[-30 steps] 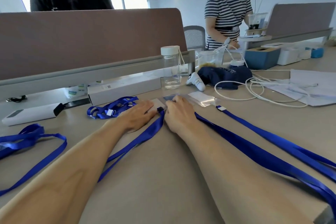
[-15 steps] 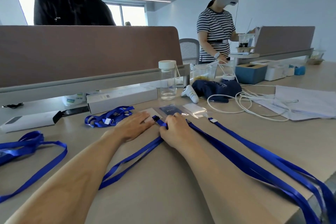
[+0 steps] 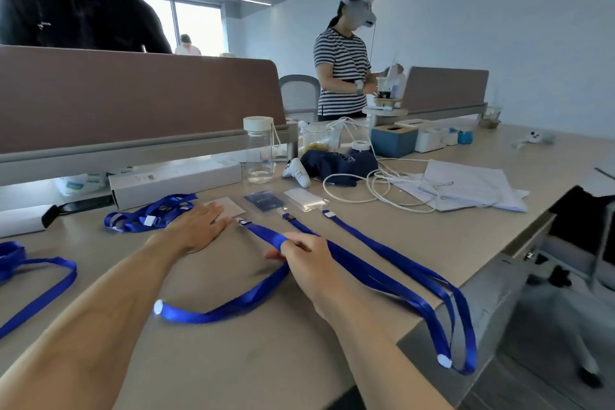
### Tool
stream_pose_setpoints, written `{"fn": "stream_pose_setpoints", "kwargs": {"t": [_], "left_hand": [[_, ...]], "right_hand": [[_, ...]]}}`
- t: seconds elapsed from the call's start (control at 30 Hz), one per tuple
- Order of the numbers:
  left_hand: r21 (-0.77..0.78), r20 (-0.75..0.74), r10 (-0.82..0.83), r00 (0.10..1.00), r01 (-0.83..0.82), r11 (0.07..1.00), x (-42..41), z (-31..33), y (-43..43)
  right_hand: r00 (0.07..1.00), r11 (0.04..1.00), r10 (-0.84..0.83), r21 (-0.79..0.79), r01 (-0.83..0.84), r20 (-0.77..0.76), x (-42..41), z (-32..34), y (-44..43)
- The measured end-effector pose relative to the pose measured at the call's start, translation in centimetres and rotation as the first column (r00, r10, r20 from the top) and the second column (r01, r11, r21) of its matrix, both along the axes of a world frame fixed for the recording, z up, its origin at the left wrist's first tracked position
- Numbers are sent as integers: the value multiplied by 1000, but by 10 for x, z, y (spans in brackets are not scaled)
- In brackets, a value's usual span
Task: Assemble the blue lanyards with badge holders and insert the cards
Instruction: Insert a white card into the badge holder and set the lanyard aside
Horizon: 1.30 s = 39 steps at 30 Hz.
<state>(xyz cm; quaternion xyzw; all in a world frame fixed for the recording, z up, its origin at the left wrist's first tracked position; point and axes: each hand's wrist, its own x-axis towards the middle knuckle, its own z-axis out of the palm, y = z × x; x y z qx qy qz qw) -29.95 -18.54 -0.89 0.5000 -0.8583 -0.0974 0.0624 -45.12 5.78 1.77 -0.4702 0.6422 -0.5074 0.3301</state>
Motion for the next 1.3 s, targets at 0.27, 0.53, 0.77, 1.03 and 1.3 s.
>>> {"fn": "stream_pose_setpoints", "kwargs": {"t": [0.27, 0.53, 0.77, 1.03, 1.3], "left_hand": [[-249, -260, 136, 956, -202, 947, 8, 1, 59], [-213, -162, -250, 955, 214, 953, -29, -14, 153], [-163, 11, -205, 979, 204, 965, -44, -3, 177], [-152, 44, -168, 985, 173, 973, -41, -1, 180], [-127, -221, -43, 974, 15, 992, -12, -1, 212]], "right_hand": [[969, 999, -27, -27, 35, 248, -2, -5, 44], [849, 996, -37, -52, 75, 526, -2, 3, 44], [862, 996, -83, 66, 58, 500, -11, 12, 74], [994, 974, -9, 226, 33, -107, -30, 36, 136], [749, 976, -69, 110, 187, -659, 0, 24, 110]]}}
